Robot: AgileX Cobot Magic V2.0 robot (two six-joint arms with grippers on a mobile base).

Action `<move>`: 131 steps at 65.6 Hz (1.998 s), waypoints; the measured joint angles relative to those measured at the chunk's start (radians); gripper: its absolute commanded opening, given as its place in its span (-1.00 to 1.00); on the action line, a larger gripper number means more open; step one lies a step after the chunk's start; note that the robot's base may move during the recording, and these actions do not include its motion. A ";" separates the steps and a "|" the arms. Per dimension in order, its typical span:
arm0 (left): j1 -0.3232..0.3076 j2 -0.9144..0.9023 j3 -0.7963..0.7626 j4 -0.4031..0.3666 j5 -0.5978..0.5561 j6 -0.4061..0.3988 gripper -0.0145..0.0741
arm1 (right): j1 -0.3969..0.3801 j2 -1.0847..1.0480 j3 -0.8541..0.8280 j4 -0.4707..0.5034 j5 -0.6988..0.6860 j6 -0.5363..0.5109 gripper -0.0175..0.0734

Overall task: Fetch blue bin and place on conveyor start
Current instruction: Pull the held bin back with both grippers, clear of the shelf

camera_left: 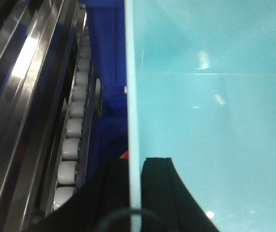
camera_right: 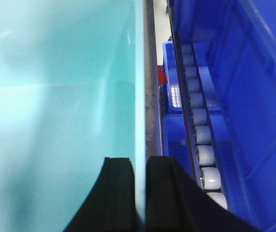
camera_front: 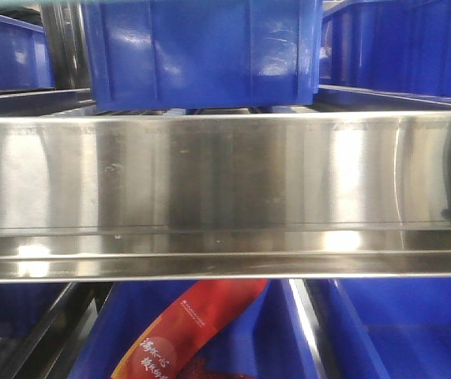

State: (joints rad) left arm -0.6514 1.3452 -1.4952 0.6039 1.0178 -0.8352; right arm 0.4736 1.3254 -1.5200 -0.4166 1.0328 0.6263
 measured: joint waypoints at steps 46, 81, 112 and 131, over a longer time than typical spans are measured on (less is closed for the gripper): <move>-0.004 -0.011 -0.147 -0.020 0.028 0.084 -0.92 | 0.015 -0.012 -0.111 -0.012 0.040 -0.014 -0.97; -0.004 -0.011 -0.179 0.004 0.004 0.086 -0.92 | 0.018 -0.013 -0.134 -0.027 0.012 -0.022 -0.97; -0.004 -0.011 -0.178 0.006 0.002 0.088 -0.92 | 0.018 -0.013 -0.133 -0.027 0.010 -0.026 -0.97; -0.004 -0.011 -0.178 0.006 0.002 0.088 -0.92 | 0.018 -0.013 -0.133 -0.027 0.010 -0.026 -0.97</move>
State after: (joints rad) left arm -0.6556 1.3345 -1.6732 0.6102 1.0196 -0.7474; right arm 0.4912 1.3119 -1.6534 -0.4439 1.0430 0.6007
